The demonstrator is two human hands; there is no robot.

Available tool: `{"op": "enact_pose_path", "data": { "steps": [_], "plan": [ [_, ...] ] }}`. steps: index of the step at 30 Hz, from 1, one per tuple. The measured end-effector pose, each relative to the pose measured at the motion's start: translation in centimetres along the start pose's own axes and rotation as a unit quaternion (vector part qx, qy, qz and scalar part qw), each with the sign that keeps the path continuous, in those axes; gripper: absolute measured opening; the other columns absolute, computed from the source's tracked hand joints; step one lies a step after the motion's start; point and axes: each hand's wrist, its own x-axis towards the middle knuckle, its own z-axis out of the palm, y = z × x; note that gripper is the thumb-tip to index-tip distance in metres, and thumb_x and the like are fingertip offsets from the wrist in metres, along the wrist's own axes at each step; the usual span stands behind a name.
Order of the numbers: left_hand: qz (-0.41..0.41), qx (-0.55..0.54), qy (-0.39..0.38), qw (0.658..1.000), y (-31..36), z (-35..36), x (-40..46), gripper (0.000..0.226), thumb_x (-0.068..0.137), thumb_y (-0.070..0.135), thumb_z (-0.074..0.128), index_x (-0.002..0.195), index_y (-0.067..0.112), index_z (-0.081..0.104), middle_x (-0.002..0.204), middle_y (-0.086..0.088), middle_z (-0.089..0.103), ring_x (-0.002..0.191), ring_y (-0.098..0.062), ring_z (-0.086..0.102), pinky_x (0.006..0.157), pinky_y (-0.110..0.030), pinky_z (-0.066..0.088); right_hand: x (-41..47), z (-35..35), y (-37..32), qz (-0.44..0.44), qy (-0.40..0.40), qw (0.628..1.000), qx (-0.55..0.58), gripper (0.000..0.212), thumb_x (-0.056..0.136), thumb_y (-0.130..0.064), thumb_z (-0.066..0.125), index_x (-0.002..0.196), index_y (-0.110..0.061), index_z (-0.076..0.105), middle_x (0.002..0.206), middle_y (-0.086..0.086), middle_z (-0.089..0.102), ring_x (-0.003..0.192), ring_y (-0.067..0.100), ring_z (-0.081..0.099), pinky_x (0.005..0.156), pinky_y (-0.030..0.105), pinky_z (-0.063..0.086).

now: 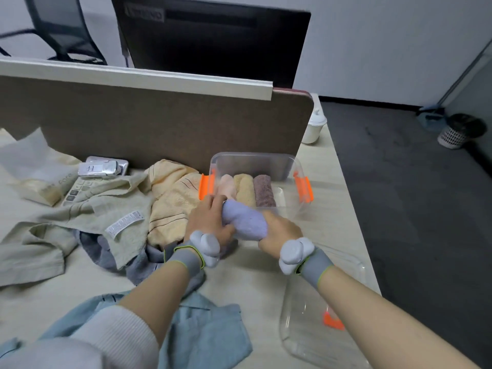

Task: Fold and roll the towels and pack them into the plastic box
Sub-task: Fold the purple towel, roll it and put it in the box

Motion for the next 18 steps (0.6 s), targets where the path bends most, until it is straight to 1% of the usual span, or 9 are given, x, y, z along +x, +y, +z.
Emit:
{"op": "enact_pose_path", "data": {
  "steps": [2,4,6,7,9,10,12,15,18],
  "plan": [
    [-0.006,-0.002,0.054,0.999,0.6,-1.2,1.6,0.054,0.077,0.028,0.053,0.129,0.014,0.046,0.126,-0.008,0.048,0.112,-0.034,0.051,0.085,-0.039,0.043,0.0,-2.1,0.2,0.028,0.04,0.996,0.071,0.047,0.081,-0.014,0.056,0.126,-0.021,0.044,0.107,0.005,0.061,0.096,0.03,0.059,0.077,0.03,0.047],
    [-0.009,0.013,0.047,0.999,1.2,-2.0,3.0,0.049,0.083,0.025,0.052,0.13,0.013,0.045,0.129,-0.007,0.048,0.118,-0.032,0.049,0.089,-0.038,0.042,0.3,-3.7,0.4,0.046,0.083,0.985,0.148,0.046,0.076,-0.015,0.055,0.12,-0.024,0.046,0.088,-0.002,0.055,0.082,0.026,0.053,0.068,0.028,0.041],
    [-0.021,0.044,0.034,0.998,1.2,-2.6,4.4,0.045,0.087,0.022,0.054,0.13,0.013,0.045,0.129,-0.009,0.048,0.119,-0.03,0.048,0.091,-0.037,0.041,1.3,-4.8,0.7,0.054,0.142,0.971,0.187,0.05,0.069,-0.019,0.054,0.118,-0.023,0.046,0.081,-0.007,0.051,0.083,0.027,0.052,0.067,0.029,0.041],
    [-0.025,0.061,0.022,0.998,1.3,-2.8,5.0,0.043,0.088,0.023,0.053,0.129,0.014,0.045,0.129,-0.009,0.047,0.118,-0.03,0.048,0.091,-0.037,0.041,1.9,-5.2,0.8,0.066,0.169,0.965,0.191,0.054,0.07,-0.018,0.055,0.122,-0.023,0.042,0.089,-0.006,0.053,0.089,0.03,0.054,0.07,0.03,0.044],
    [-0.029,0.084,0.002,0.996,1.5,-3.0,6.2,0.039,0.09,0.025,0.051,0.128,0.016,0.046,0.13,-0.008,0.047,0.118,-0.029,0.048,0.09,-0.036,0.041,3.4,-6.1,1.2,0.099,0.199,0.961,0.163,0.07,0.077,-0.01,0.054,0.138,-0.028,0.026,0.117,0.005,0.048,0.099,0.034,0.055,0.074,0.031,0.045],
    [-0.035,0.09,-0.005,0.995,1.5,-3.0,6.8,0.037,0.09,0.026,0.05,0.126,0.016,0.046,0.129,-0.008,0.047,0.117,-0.029,0.048,0.09,-0.036,0.041,4.1,-6.4,1.3,0.118,0.194,0.965,0.132,0.075,0.08,-0.007,0.052,0.143,-0.03,0.019,0.124,0.008,0.041,0.094,0.034,0.055,0.071,0.031,0.043],
    [-0.053,0.093,-0.017,0.994,1.3,-2.9,8.0,0.035,0.089,0.026,0.049,0.124,0.016,0.047,0.128,-0.008,0.046,0.117,-0.029,0.047,0.091,-0.037,0.04,5.4,-6.6,1.4,0.137,0.176,0.974,0.045,0.079,0.083,-0.007,0.052,0.146,-0.034,0.013,0.127,0.01,0.033,0.086,0.032,0.055,0.071,0.033,0.045],
    [-0.074,0.106,-0.024,0.991,0.8,-2.1,9.9,0.034,0.09,0.027,0.047,0.122,0.017,0.048,0.127,-0.009,0.044,0.12,-0.029,0.044,0.094,-0.038,0.038,8.2,-5.6,1.9,0.14,0.131,0.979,-0.072,0.068,0.087,-0.008,0.049,0.142,-0.035,0.02,0.134,0.01,0.027,0.103,0.034,0.059,0.08,0.036,0.051],
    [-0.083,0.108,-0.017,0.991,0.5,-1.1,11.1,0.03,0.091,0.028,0.047,0.118,0.017,0.05,0.126,-0.008,0.041,0.119,-0.029,0.044,0.093,-0.038,0.037,9.8,-4.5,1.9,0.143,0.104,0.976,-0.13,0.047,0.092,-0.005,0.04,0.135,-0.022,0.034,0.136,0.016,0.029,0.11,0.036,0.054,0.077,0.037,0.05]
  ]
}}
